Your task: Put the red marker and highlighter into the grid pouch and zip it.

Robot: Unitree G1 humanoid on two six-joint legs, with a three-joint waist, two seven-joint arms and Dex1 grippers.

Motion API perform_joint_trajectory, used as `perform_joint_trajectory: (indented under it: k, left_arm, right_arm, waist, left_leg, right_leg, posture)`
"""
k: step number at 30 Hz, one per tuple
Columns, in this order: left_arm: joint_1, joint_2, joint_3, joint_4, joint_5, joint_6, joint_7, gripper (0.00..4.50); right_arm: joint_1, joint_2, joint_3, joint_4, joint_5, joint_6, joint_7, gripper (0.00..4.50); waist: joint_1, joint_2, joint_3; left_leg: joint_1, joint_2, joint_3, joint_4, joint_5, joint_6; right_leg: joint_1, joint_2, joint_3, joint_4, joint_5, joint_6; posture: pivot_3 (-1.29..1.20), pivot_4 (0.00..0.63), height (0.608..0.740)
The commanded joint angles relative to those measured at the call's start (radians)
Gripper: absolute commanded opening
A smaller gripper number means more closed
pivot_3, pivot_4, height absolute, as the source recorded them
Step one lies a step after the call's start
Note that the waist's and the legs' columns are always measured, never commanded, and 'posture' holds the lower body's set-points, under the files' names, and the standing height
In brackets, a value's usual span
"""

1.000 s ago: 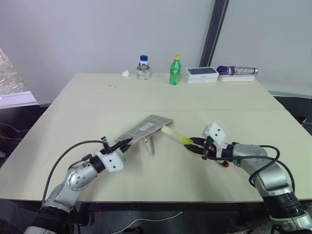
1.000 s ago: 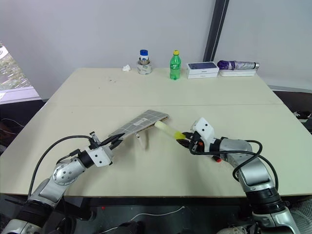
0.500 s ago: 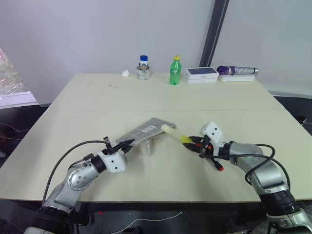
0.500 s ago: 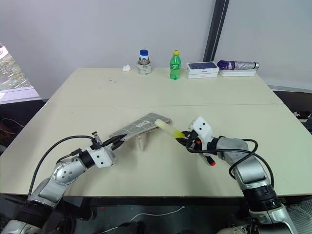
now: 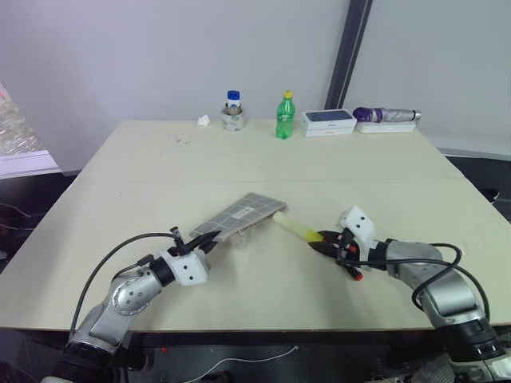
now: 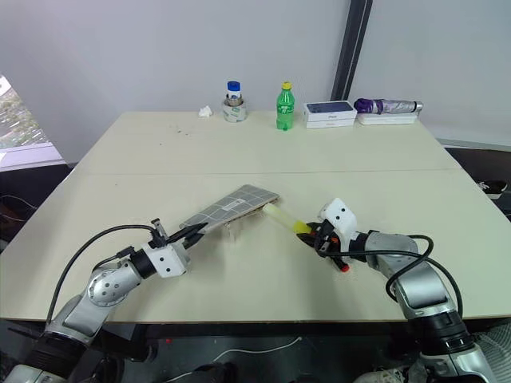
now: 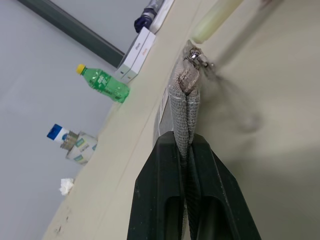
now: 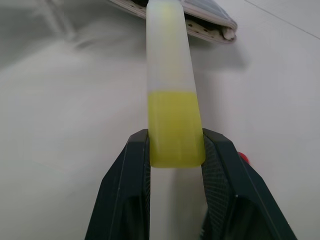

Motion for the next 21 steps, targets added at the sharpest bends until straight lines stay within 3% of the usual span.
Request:
perform_joint_trajectory:
  k: [1, 10, 21]
  left_arm:
    - [-0.007, 0.013, -0.001, -0.035, 0.014, -0.028, -0.001, 0.00]
    - [-0.017, 0.020, -0.011, -0.041, 0.034, -0.049, -0.010, 0.00]
    - [-0.016, 0.082, -0.036, -0.033, -0.056, -0.118, -0.134, 0.00]
  right_arm:
    - [-0.033, 0.016, 0.001, -0.042, 0.004, -0.007, -0.013, 0.85]
    - [-0.067, 0.040, 0.060, -0.035, -0.023, -0.020, -0.010, 0.85]
    - [-0.140, 0.033, 0.174, -0.007, -0.171, -0.308, 0.075, 0.85]
  waist:
    - [0.002, 0.000, 0.000]
    - [0.002, 0.000, 0.000]
    - [-0.002, 0.000, 0.000]
  left_leg:
    - [0.000, 0.000, 0.000, 0.000, 0.000, 0.000]
    - [0.000, 0.000, 0.000, 0.000, 0.000, 0.000]
    - [0.000, 0.000, 0.000, 0.000, 0.000, 0.000]
  right_leg:
    - [0.000, 0.000, 0.000, 0.000, 0.000, 0.000]
    - [0.000, 0.000, 0.000, 0.000, 0.000, 0.000]
    - [0.000, 0.000, 0.000, 0.000, 0.000, 0.000]
  posture:
    - [0.00, 0.150, 0.740]
    - [0.00, 0.150, 0.740]
    - [0.00, 0.150, 0.740]
